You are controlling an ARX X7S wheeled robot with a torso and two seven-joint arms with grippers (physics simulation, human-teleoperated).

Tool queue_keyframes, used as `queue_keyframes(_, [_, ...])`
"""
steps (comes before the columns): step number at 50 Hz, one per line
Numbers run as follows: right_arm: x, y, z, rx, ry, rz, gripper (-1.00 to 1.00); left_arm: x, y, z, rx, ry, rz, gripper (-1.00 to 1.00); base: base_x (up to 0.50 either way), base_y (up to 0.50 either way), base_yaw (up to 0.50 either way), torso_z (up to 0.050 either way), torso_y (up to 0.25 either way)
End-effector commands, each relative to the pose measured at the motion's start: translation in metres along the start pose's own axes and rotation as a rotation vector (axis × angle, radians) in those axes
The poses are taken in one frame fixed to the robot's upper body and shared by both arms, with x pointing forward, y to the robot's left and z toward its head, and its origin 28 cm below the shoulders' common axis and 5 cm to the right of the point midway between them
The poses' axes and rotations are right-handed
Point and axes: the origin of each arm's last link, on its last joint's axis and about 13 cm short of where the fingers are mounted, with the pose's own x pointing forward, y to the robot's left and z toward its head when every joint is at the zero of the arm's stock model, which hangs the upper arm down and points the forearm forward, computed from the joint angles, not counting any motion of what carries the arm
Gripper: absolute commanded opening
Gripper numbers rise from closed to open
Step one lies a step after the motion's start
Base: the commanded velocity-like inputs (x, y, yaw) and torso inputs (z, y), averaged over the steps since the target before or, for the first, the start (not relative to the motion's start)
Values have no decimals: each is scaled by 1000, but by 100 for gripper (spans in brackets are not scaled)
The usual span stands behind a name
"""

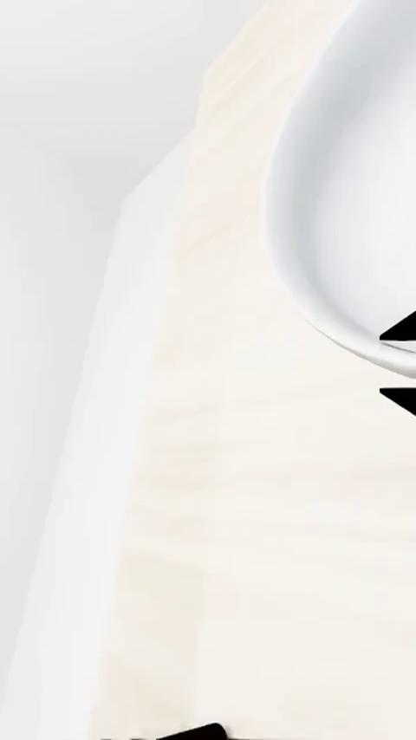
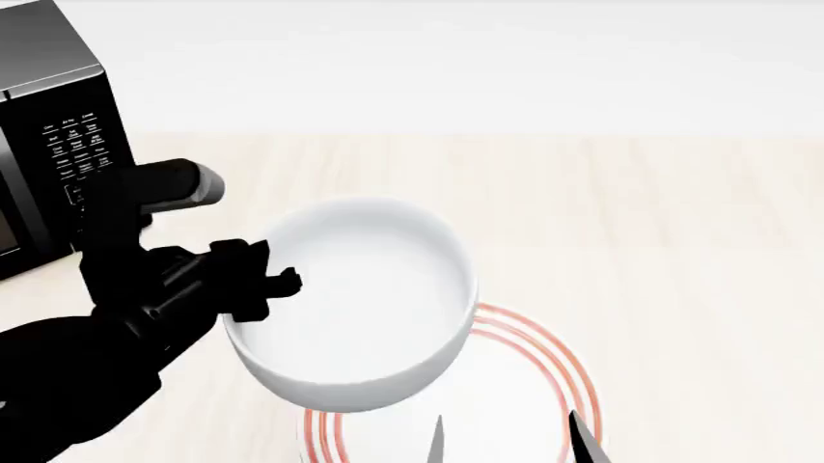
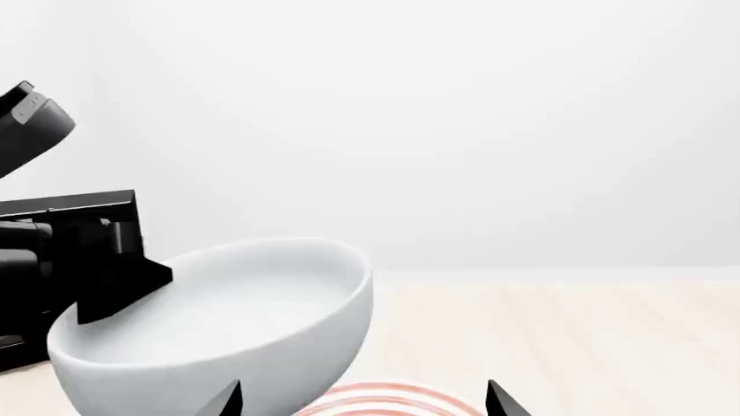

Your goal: Pick up the white bowl and put it on the plate.

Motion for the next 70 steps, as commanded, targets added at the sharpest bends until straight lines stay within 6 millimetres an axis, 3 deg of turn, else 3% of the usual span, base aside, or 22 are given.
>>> queue_keyframes(1, [3,-2,-1,-13,-39,-21,100,19,-20,-6,-36,10,-61,-100,0,0,0,0,0])
queue_keyframes(19, [3,-3,0,-14,-42,-24,100,39,-37,-8,-48,18,-75,-100,0,0,0,0,1])
queue_keyframes(43, [4,-3,1,-16,-44,-22,100,45,-53,-29,-32,48,-114,-100,0,0,0,0,0])
queue_keyframes(70, [4,-3,1,-14,-44,-21,100,54,-48,-50,-1,49,-73,-100,0,0,0,0,0])
